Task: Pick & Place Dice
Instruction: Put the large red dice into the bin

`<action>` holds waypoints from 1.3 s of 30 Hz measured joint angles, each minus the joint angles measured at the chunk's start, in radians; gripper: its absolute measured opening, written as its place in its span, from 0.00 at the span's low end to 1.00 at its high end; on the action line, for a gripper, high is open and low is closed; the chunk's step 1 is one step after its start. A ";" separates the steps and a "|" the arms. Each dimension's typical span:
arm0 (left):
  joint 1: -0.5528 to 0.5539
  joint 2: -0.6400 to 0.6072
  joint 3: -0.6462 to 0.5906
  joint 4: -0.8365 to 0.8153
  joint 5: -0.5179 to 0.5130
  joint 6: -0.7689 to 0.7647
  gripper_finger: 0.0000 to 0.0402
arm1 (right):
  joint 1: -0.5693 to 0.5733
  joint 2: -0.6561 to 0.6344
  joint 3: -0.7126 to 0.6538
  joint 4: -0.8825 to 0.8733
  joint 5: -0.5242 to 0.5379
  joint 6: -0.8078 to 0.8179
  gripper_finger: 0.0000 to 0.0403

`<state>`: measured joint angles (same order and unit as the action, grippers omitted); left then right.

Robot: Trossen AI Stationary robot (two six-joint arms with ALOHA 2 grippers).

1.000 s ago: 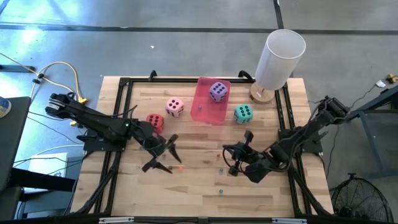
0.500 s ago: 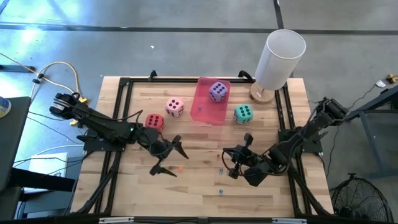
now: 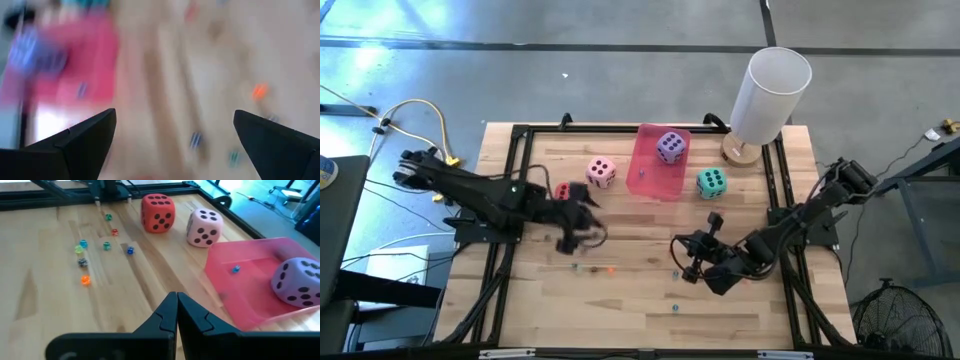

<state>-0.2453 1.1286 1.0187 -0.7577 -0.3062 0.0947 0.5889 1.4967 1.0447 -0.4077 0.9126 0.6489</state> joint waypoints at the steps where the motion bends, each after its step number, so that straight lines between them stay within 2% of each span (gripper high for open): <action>1: 0.028 0.002 0.032 -0.085 -0.004 -0.022 0.99 | -0.005 0.000 0.000 -0.001 0.001 -0.006 0.00; 4: 0.114 -0.003 0.073 -0.236 0.038 -0.035 0.99 | -0.016 0.000 0.000 0.000 0.000 -0.017 0.00; 8: 0.265 0.000 0.074 -0.356 0.214 0.049 0.99 | -0.030 0.000 0.000 0.001 -0.009 -0.017 0.00; 13: 0.453 0.033 0.073 -0.401 0.359 0.199 0.99 | -0.034 0.000 0.000 0.004 -0.030 -0.018 0.00; 22: 0.627 0.101 0.045 -0.405 0.366 0.275 0.99 | -0.033 0.000 0.000 0.000 -0.034 -0.043 0.00; 28: 0.642 0.134 0.039 -0.412 0.348 0.301 0.99 | -0.033 0.014 0.001 0.000 -0.053 -0.044 0.00; 39: 0.640 0.144 -0.005 -0.392 0.320 0.222 0.99 | -0.032 0.016 0.001 0.000 -0.059 -0.040 0.00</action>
<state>0.3946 1.2724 1.0134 -1.1498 0.0135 0.3166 0.5571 1.5124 1.0454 -0.4075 0.8532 0.6089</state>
